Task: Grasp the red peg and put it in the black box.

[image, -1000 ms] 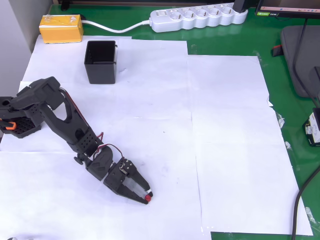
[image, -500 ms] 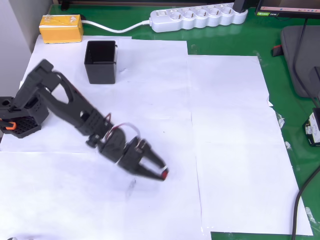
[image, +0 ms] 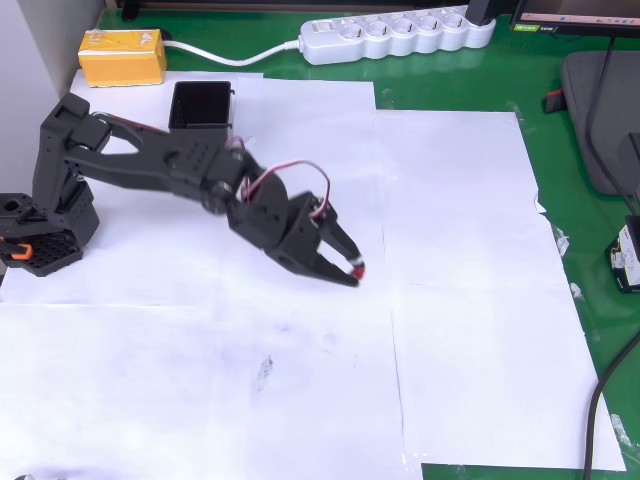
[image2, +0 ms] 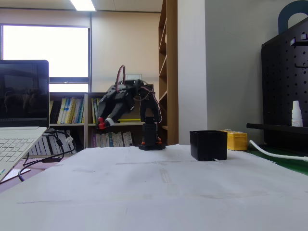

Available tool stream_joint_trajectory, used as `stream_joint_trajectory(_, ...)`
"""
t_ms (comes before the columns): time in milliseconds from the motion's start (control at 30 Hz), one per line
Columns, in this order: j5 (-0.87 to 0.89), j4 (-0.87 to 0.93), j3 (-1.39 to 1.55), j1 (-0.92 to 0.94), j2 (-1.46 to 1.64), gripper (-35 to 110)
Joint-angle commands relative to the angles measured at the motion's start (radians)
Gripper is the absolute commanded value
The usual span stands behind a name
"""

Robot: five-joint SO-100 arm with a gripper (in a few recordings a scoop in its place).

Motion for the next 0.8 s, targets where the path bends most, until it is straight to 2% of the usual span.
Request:
stream_joint_trajectory(0, 0.057, 0.272, 0.212, -0.052, -0.129, 0)
stream_joint_trajectory(333, 0.373, 0.715, 0.383, -0.365, -0.135, 0)
stream_joint_trajectory(767, 0.669, 0.908, 0.405, -0.784, -0.132, 0)
